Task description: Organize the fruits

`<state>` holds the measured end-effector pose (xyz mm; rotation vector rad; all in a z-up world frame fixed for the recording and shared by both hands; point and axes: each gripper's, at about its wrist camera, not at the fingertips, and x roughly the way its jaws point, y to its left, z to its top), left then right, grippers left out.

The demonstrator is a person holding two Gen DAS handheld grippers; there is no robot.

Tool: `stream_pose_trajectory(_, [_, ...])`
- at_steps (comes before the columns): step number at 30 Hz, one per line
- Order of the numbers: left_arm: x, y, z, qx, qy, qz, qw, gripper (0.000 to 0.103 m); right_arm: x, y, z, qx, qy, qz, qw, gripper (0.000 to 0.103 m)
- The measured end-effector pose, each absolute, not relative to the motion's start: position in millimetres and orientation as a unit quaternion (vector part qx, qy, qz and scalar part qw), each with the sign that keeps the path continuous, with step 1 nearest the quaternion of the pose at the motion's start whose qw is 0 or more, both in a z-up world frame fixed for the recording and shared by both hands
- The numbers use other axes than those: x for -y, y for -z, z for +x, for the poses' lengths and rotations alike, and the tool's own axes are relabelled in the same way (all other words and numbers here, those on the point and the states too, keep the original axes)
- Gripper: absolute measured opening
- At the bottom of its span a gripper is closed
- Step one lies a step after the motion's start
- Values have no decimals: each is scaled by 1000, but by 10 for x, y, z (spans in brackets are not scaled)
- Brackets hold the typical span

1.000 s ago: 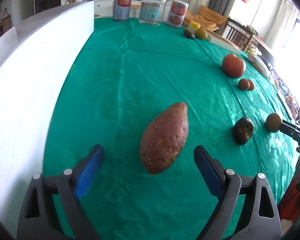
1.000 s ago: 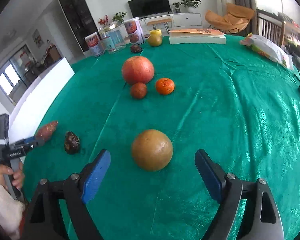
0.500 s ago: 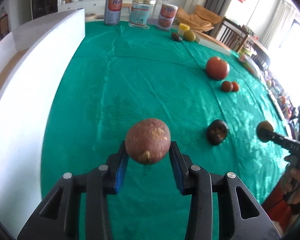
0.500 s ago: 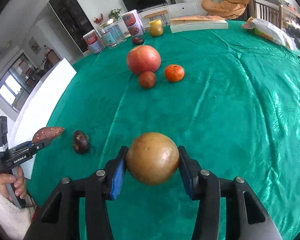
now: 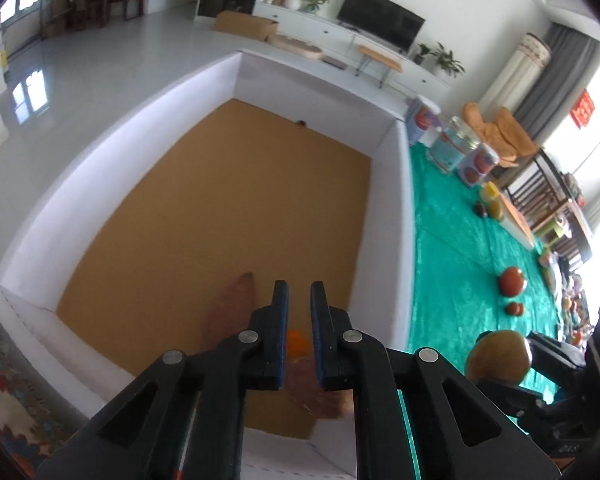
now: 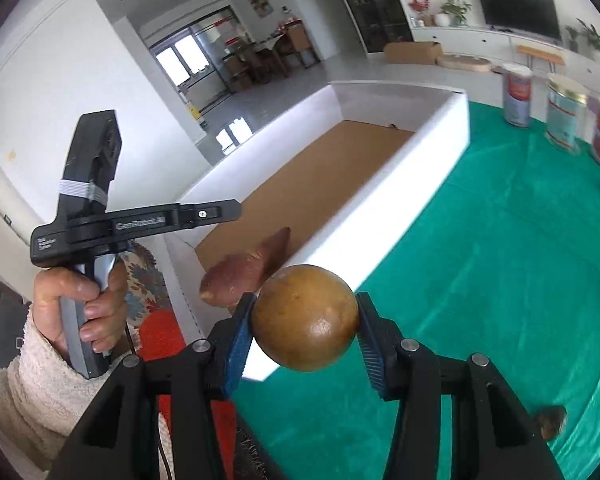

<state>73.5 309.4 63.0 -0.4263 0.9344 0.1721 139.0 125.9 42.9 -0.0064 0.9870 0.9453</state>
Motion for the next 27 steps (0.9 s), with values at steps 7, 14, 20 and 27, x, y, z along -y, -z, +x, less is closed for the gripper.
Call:
stream_pose_trajectory(7, [-3497, -460, 867, -445, -125, -197, 865, 21, -2239, -84, 1765, -496, -410, -59, 763, 49])
stream_pose_trajectory(14, [-3357, -789, 709, -399, -124, -185, 889, 77, -2006, -484, 1903, -460, -385, -32, 800, 63])
stream_pose_trajectory(20, [-2684, -1512, 442, -303, -69, -140, 940, 95, -1231, -1395, 1514, -330, -365, -4, 871, 101])
stream_pose_trajectory(27, [-1422, -1257, 290, -316, 76, -105, 940, 99, 31, -829, 1095, -349, -223, -46, 909, 103])
